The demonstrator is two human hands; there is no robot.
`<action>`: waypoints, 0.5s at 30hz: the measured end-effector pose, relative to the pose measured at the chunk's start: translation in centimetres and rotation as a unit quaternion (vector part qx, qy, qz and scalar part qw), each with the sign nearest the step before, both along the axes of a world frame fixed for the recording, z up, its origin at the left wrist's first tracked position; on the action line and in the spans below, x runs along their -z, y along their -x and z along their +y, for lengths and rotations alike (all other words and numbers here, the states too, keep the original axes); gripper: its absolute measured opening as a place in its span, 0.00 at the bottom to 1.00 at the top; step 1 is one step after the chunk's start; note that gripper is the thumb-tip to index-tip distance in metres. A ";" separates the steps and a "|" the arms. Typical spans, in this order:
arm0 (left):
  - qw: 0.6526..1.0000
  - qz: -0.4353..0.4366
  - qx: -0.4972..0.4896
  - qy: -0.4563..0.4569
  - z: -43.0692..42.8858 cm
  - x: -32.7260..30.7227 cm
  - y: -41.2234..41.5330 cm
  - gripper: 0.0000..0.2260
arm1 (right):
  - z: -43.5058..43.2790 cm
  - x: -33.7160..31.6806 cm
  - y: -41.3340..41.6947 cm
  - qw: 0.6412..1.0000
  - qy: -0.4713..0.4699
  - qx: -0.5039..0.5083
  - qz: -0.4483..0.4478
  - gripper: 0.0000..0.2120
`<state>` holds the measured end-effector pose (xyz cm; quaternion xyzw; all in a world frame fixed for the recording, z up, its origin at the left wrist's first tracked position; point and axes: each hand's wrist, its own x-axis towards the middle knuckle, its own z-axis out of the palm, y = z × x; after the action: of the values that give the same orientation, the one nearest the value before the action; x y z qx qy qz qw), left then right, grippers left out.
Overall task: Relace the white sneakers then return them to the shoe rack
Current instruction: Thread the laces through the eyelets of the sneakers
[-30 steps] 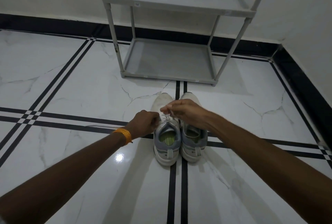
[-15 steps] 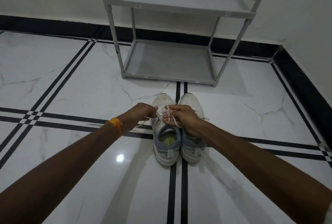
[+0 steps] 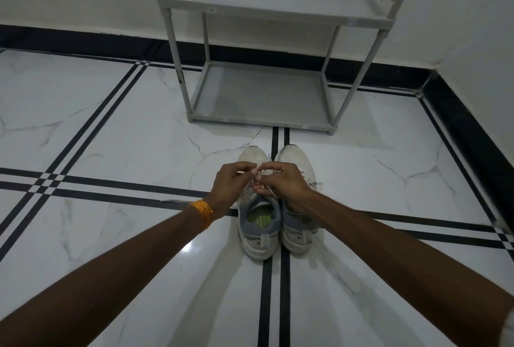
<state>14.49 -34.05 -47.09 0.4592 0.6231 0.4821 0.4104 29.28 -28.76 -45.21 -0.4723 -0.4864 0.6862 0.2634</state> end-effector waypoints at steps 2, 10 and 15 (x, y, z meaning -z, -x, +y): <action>0.999 0.039 -0.001 -0.015 0.0 0.3 -0.2 0.09 | 0.2 -0.2 -0.1 1.000 0.007 -0.021 -0.003 0.12; 0.974 0.203 0.014 -0.098 0.5 -0.2 -1.0 0.05 | 0.8 -0.2 -0.3 0.998 -0.013 -0.064 -0.025 0.13; 0.985 0.172 0.007 -0.031 0.9 -1.0 0.1 0.16 | 0.8 -0.1 -0.2 0.996 -0.020 -0.076 -0.045 0.15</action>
<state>14.35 -33.15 -46.14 0.5517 0.6662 0.4122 0.2863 29.43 -27.99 -45.07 -0.4587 -0.5461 0.6725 0.1981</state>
